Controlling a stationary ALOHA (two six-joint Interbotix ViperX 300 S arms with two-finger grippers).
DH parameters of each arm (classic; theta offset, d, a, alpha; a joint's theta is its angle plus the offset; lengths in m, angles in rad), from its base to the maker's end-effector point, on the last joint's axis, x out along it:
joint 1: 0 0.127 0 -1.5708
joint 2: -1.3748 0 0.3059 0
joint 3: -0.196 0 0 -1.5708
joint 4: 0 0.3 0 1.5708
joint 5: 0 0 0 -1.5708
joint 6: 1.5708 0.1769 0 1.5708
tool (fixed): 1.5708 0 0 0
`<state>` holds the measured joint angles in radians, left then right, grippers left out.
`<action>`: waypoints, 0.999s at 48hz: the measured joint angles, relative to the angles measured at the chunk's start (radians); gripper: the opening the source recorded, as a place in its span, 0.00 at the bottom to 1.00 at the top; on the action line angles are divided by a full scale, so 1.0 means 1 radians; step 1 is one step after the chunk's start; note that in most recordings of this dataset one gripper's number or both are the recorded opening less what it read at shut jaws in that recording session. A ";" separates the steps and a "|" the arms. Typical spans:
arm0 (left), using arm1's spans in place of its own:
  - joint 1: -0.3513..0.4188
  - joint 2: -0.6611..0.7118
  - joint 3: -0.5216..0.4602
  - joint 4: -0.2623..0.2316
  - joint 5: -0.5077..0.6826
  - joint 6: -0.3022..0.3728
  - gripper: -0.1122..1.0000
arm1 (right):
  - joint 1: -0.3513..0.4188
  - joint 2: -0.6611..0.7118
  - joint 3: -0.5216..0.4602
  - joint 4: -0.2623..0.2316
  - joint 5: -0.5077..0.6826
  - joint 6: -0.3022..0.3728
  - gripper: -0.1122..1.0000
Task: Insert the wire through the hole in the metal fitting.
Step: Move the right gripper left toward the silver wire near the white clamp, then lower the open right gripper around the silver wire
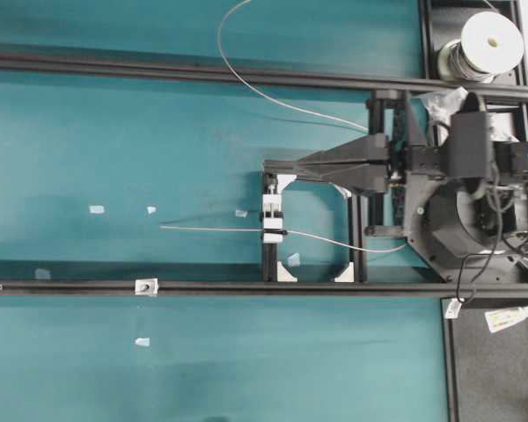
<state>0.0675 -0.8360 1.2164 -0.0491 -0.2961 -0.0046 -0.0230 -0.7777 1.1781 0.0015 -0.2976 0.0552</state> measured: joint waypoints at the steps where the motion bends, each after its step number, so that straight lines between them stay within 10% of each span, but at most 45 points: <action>1: 0.000 0.018 0.002 0.000 -0.008 0.000 0.49 | 0.000 0.009 0.000 0.000 -0.002 0.000 0.12; 15: 0.002 0.287 0.015 0.008 -0.158 0.021 0.67 | -0.002 0.178 -0.012 0.000 -0.020 0.051 0.79; 26: 0.000 0.397 0.044 0.009 -0.236 0.037 0.84 | -0.002 0.281 -0.066 0.000 0.018 0.061 0.69; 48: 0.000 0.506 0.077 0.009 -0.368 0.038 0.84 | 0.020 0.528 -0.161 0.000 0.035 0.133 0.69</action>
<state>0.0675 -0.3298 1.2931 -0.0399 -0.6642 0.0337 -0.0031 -0.2500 1.0170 0.0015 -0.2623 0.1887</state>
